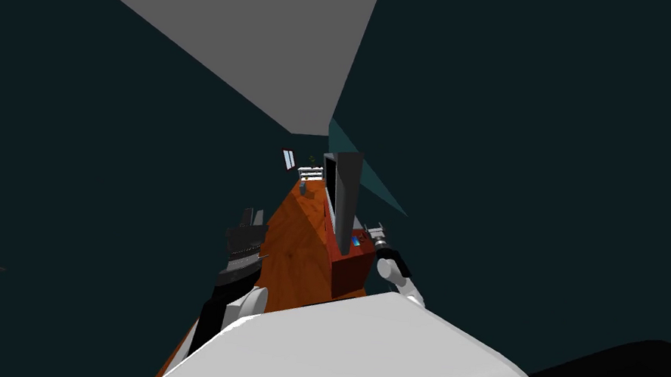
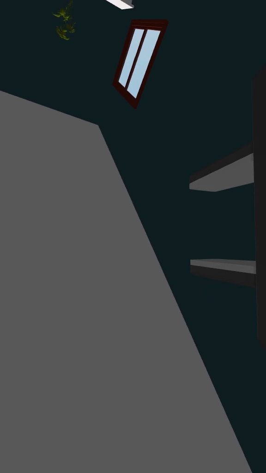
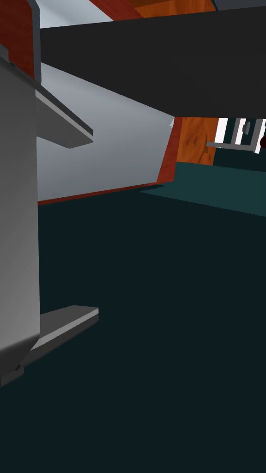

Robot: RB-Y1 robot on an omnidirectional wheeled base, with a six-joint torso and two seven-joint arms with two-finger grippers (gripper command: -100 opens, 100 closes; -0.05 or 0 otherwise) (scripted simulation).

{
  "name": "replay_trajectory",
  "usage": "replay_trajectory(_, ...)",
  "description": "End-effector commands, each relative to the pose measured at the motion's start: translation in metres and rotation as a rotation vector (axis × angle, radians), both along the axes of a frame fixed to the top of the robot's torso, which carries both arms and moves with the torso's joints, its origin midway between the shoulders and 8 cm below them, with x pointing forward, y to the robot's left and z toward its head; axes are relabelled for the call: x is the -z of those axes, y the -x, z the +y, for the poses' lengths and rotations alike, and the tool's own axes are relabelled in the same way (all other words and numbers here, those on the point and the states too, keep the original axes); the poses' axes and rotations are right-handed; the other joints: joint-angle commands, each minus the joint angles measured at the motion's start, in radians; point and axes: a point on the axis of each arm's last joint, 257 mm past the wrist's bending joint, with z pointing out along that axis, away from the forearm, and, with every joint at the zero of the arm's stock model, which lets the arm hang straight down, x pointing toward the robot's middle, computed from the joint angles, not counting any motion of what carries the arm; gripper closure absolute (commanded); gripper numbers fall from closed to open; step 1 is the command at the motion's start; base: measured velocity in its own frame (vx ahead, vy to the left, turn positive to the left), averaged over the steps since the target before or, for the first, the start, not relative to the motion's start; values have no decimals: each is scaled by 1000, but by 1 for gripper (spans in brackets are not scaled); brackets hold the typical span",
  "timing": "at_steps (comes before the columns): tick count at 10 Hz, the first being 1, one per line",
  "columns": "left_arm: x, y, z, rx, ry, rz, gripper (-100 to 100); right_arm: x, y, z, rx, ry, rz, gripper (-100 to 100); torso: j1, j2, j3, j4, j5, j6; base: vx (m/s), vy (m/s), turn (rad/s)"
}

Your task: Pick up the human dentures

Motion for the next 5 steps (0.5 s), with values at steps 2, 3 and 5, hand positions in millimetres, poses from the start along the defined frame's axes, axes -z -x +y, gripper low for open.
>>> replay_trajectory(2, 0, 0, 0, 0, 0, 0, 0, 26, -5, 0, 5, -151, 38, -100, 0, 0, 0, 0, 0, 0, 22, 7, -43)
replay_trajectory(3, 0, 0, 0, 0, 0, 0, 0, 26, -5, 0, 5, -159, 37, -100, 0, 0, 0, 0, 0, 0, 20, 3, -39)
replay_trajectory(5, 0, 0, 0, 0, 0, 0, 0, 54, -10, 3, 15, -310, 80, -100, -1, 0, 0, 0, 0, 0, 23, 3, -74)
